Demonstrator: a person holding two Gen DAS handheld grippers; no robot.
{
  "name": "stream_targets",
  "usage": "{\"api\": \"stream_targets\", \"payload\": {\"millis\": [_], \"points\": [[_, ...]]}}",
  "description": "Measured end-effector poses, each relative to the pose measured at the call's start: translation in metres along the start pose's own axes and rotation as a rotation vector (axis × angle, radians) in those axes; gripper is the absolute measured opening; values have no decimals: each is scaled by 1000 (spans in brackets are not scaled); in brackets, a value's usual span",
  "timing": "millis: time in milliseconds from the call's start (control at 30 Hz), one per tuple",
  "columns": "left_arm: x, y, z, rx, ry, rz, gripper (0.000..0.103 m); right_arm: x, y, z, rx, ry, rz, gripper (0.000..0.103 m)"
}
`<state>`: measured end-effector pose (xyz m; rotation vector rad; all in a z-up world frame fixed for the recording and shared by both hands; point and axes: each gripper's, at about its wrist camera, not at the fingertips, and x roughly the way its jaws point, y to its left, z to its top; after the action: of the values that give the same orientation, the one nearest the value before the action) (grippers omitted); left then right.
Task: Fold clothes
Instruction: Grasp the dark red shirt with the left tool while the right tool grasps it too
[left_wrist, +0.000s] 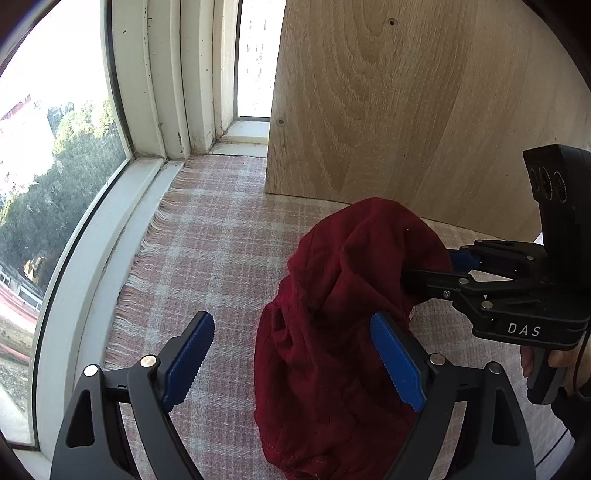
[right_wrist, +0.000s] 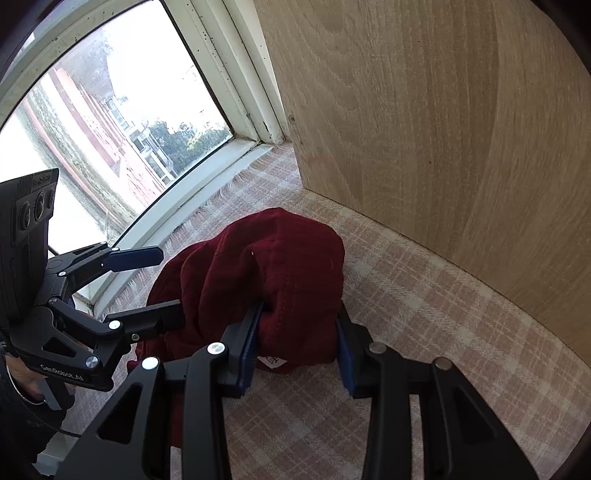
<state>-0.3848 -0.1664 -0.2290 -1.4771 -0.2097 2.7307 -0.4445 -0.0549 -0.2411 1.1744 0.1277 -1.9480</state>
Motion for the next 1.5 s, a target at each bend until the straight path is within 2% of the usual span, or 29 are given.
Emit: {"api": "stream_targets", "payload": {"millis": [67, 300, 367, 400, 433, 500, 633, 867, 1033, 1133, 1233, 1333, 1433, 1500], "points": [[-1, 0, 1, -2, -3, -6, 86, 0, 3, 0, -21, -2, 19, 36], [2, 1, 4, -25, 21, -47, 86, -6, 17, -1, -103, -13, -37, 34], [3, 1, 4, -27, 29, -93, 72, -8, 18, 0, -108, -13, -44, 34], [4, 1, 4, -27, 37, -117, 57, -8, 18, 0, -108, -10, -45, 33], [6, 0, 5, -22, 48, -126, 46, -9, 18, 0, -108, -7, -45, 33], [8, -6, 5, 6, 44, -117, 31, -11, 17, 0, -106, -9, -50, 33], [5, -9, 4, 25, 41, -145, 13, -15, 14, 0, -101, -16, -61, 33], [-27, -12, 5, 42, -28, -177, 10, -39, 11, -1, -88, -52, -55, 28], [-80, -15, 5, 55, -120, -216, 9, -85, 23, -7, -167, -126, -102, 28], [-127, -32, -11, 102, -182, -245, 4, -118, 35, -23, -226, -159, -160, 28], [-162, -60, -41, 181, -192, -285, 4, -148, 45, -56, -274, -185, -226, 28], [-176, -91, -85, 235, -116, -329, 4, -163, 50, -101, -274, -132, -248, 28], [-167, -115, -133, 264, 27, -375, 5, -165, 52, -156, -266, -26, -276, 28], [-156, -122, -165, 255, 112, -372, 4, -163, 48, -191, -248, 54, -313, 28]]}}
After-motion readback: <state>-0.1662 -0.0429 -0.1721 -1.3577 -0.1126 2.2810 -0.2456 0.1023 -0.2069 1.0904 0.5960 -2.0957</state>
